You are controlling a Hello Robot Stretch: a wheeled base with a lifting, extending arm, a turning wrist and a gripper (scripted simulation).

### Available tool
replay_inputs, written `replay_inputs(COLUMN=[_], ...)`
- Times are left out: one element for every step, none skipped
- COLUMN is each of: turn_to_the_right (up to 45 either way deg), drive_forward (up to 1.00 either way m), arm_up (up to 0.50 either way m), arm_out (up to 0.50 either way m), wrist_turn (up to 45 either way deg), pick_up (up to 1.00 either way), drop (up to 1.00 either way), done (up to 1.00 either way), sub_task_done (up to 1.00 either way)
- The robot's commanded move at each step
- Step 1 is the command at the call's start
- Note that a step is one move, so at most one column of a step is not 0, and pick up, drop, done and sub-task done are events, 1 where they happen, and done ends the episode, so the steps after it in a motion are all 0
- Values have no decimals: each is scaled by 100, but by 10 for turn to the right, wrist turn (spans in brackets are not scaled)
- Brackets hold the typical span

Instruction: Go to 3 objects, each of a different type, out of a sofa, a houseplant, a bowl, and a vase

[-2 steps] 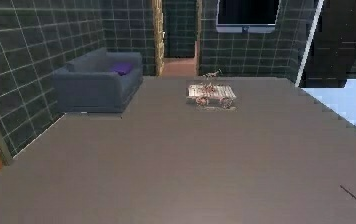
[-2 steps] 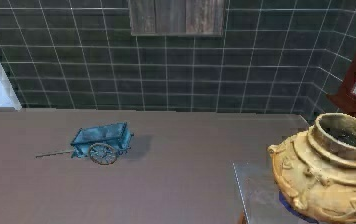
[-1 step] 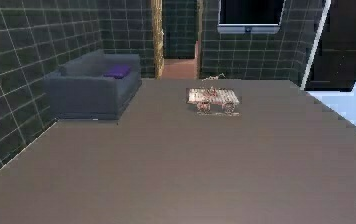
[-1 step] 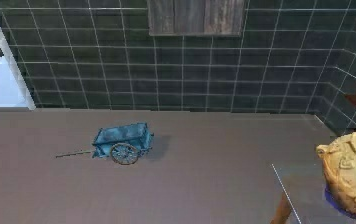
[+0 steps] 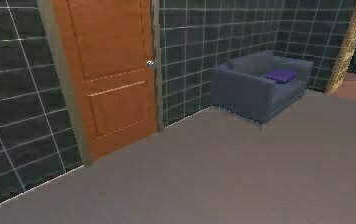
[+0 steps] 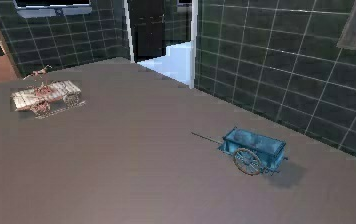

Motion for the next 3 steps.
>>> replay_inputs(turn_to_the_right=[-180,0,-450], drive_forward=[0,5,0], arm_up=[0,0,0], arm_out=[0,0,0], wrist_turn=[0,0,0], pick_up=[0,0,0], drop=[0,0,0], done=[0,0,0], sub_task_done=[0,0,0])
